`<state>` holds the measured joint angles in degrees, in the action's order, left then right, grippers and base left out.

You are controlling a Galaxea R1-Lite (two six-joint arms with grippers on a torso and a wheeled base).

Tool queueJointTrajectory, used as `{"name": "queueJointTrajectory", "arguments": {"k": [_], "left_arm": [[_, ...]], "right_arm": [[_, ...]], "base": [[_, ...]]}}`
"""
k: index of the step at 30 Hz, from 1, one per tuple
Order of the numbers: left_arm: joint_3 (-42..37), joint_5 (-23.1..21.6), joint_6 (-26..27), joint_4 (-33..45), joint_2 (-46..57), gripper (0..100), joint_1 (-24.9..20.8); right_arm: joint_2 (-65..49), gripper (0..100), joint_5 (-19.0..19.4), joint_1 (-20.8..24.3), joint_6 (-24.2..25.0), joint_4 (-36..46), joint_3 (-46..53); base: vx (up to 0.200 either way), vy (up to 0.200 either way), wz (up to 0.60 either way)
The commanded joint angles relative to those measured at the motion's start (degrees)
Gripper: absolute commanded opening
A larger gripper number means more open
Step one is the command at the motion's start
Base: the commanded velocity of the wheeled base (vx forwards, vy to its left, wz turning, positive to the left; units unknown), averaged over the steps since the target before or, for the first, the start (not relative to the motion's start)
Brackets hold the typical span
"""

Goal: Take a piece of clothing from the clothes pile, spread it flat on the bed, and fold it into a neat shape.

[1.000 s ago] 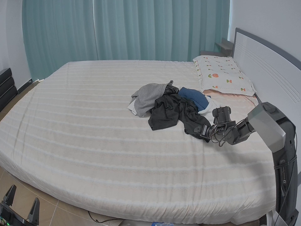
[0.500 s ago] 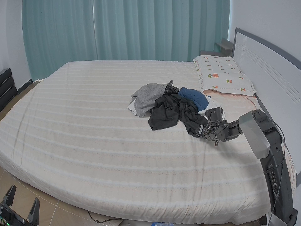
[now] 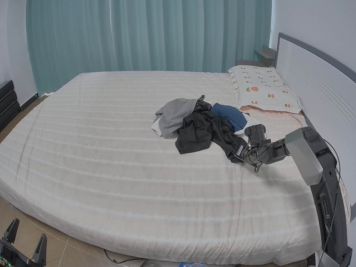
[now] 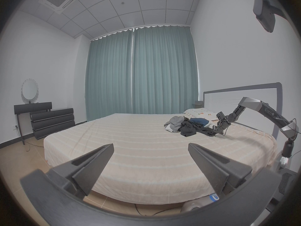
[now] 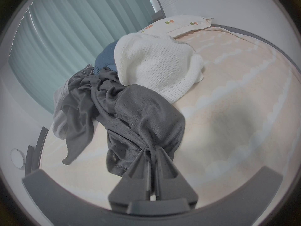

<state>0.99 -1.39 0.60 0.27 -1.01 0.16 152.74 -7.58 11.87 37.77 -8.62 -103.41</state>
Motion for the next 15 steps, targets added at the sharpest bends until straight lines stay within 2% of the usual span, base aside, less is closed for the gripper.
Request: {"name": "queueJointTrajectory", "arguments": {"k": [1,9,15], "left_arm": [[-0.81,-0.02,0.02,0.00,1.01,100,0.02],[-0.81,-0.02,0.02,0.00,1.01,100,0.02],[-0.81,-0.02,0.02,0.00,1.01,100,0.02]], "right_arm": [[-7.72,0,1.08,-0.10,0.55,-0.79,8.14],[-19.76,0,4.86,0.61,4.25,-5.27,21.59],[-33.20,0,12.06,3.95,7.23,-8.34,37.41]], "base": [[0.000,0.000,0.00],[0.000,0.000,0.00],[0.000,0.000,0.00]]}}
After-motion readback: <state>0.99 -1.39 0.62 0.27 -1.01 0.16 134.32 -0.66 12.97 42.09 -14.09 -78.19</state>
